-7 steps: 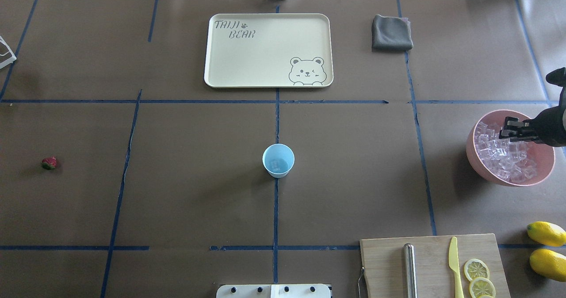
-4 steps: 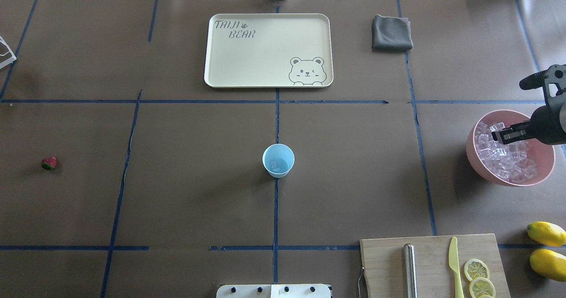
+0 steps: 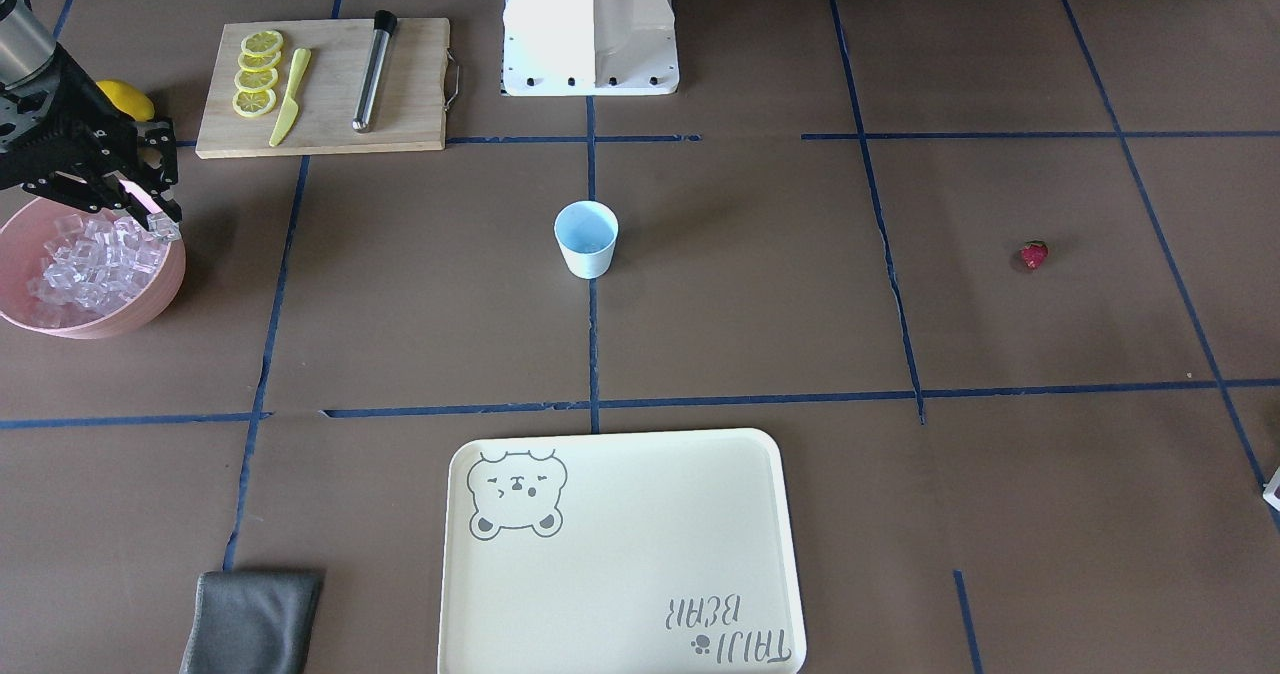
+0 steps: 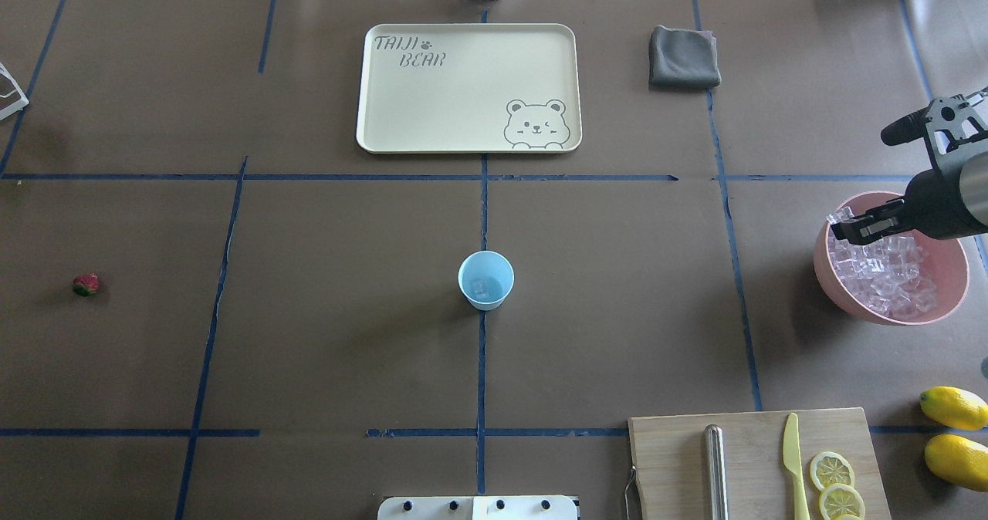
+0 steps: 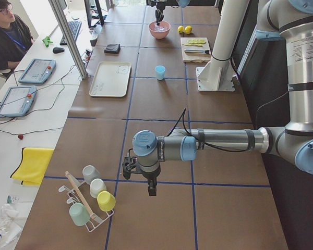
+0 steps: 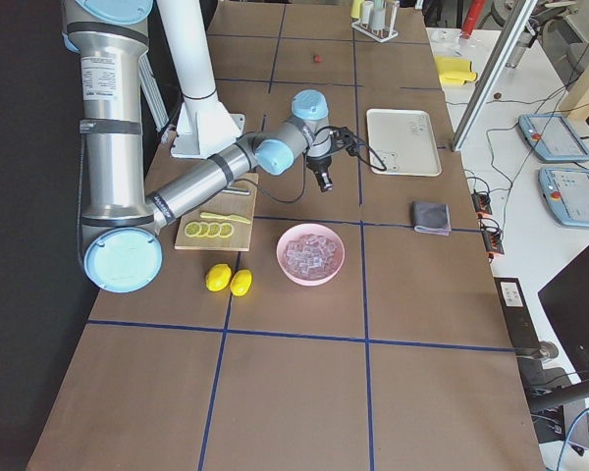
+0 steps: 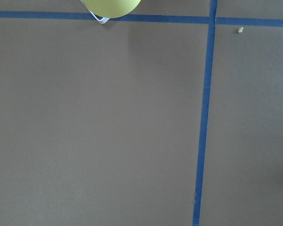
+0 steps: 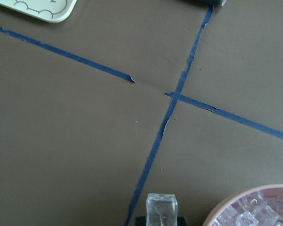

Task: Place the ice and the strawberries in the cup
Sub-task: 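Carry the ice cube with the right gripper over the blue cup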

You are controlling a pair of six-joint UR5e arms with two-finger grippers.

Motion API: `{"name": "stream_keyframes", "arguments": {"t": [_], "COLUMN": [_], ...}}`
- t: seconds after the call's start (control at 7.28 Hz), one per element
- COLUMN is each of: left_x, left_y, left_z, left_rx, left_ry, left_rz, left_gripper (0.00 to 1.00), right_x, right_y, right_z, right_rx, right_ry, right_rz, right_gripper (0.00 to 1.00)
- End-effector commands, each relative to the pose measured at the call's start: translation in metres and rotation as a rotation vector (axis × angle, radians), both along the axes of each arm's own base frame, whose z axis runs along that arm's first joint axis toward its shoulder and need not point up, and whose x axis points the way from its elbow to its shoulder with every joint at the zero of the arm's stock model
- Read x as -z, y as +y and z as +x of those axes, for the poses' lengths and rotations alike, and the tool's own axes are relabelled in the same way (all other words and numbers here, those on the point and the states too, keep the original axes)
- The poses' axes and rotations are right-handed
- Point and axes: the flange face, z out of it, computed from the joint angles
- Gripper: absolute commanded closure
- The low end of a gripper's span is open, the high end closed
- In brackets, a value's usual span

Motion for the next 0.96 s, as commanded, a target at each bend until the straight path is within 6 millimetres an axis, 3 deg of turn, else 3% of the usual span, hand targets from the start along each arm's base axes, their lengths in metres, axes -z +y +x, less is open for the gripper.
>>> {"name": "stream_keyframes", "arguments": {"t": [0.0,0.27,0.82], "left_x": [0.000,-0.003,-0.004], "left_y": [0.000,0.000,0.000], "left_z": [0.000,0.005,0.009], "left_rx": [-0.001,-0.012,-0.021], "left_ry": [0.000,-0.002,0.000], "left_rz": [0.001,-0.002,-0.007], "left_gripper": [0.00,0.00,0.00], "right_x": [0.093,0.169,0.241], "right_y": [-0.013,0.014,0.031], "right_z": [-0.052,-0.144,-0.280], "right_rx": [-0.012,-0.066,-0.136], "right_ry": [0.007,0.020,0.020], "right_rz": [-0.041,-0.086,-0.160], "right_gripper": [1.00,1.00,1.00]}}
